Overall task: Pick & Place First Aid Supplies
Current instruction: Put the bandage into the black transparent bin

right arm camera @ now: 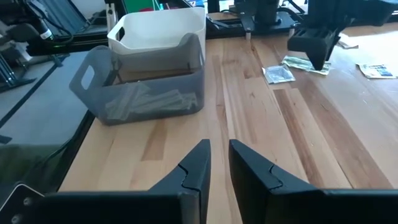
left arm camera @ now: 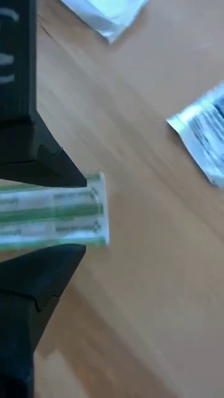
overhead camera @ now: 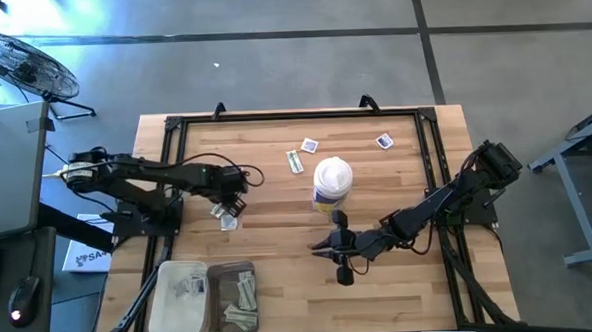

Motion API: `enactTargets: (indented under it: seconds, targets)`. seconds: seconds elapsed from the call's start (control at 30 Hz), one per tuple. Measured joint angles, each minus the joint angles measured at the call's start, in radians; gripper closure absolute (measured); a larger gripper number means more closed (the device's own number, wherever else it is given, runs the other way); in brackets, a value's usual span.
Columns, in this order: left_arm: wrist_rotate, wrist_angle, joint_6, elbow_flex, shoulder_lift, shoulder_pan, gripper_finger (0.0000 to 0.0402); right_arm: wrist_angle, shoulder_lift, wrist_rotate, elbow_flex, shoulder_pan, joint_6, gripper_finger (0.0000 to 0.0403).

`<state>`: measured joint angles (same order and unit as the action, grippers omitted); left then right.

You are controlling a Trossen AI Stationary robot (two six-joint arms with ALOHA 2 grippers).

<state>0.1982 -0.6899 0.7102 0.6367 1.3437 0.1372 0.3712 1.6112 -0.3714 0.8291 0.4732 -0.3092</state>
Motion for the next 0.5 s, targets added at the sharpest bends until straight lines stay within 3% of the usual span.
enactTargets:
  seconds: [0.27, 0.5]
  targets:
    - [-0.025, 0.138, 0.001, -0.076, -0.003, 0.007, 0.0248, -0.001, 0.000, 0.000, 0.000, 0.000, -0.001, 0.0351]
    - [-0.005, 0.161, 0.002, -0.093, -0.003, 0.006, 0.0252, -0.001, 0.000, 0.000, 0.000, 0.000, 0.003, 0.0354]
